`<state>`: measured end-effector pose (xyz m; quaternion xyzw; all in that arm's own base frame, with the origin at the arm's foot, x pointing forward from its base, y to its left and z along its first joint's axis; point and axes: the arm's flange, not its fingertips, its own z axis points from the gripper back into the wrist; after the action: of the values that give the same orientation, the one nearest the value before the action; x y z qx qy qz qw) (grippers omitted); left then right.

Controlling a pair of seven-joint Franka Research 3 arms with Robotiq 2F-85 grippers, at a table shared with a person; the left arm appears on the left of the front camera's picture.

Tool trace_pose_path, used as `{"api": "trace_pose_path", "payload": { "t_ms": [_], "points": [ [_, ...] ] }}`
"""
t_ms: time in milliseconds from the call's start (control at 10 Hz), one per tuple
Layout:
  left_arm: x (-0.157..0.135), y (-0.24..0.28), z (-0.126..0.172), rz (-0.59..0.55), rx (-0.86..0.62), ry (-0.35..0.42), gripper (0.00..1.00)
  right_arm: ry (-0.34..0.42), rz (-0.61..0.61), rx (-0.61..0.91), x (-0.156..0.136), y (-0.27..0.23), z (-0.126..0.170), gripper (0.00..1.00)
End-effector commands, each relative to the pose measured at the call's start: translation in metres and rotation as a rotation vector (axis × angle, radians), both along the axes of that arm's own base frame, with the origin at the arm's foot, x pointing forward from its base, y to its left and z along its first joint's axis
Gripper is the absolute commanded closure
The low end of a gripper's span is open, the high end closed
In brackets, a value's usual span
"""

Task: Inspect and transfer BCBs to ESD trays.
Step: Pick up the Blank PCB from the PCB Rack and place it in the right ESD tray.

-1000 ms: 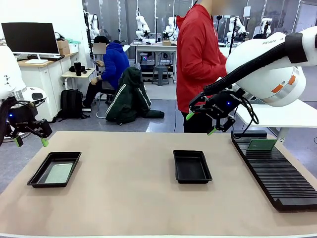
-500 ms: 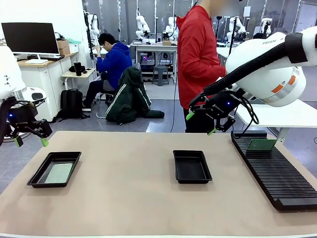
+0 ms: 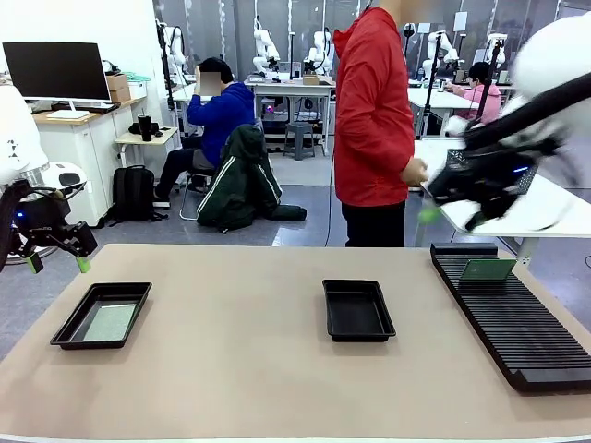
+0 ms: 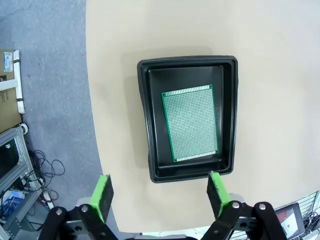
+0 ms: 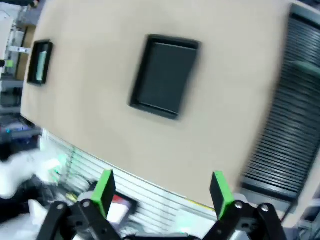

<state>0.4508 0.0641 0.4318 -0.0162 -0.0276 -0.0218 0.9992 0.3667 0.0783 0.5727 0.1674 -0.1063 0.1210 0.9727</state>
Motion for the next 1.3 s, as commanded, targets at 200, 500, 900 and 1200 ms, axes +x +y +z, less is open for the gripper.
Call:
{"api": "trace_pose_path", "payload": {
  "t_ms": [200, 500, 900, 1200],
  "points": [
    [0.0, 0.0, -0.002, 0.002, 0.003, -0.011, 0.0, -0.191, 0.52, -0.187, 0.0, -0.142, 0.103, 0.0],
    [0.0, 0.0, -0.002, 0.002, 0.003, -0.011, 0.0, -0.294, 0.879, -0.272, -0.012, -0.206, 0.152, 0.0],
    [0.0, 0.0, -0.002, 0.002, 0.003, -0.011, 0.0, -0.372, 1.174, -0.381, -0.02, -0.219, 0.173, 0.0],
    [0.0, 0.0, -0.002, 0.002, 0.003, -0.011, 0.0, -0.408, 1.17, -0.368, -0.02, -0.216, 0.174, 0.0]
  ]
}}
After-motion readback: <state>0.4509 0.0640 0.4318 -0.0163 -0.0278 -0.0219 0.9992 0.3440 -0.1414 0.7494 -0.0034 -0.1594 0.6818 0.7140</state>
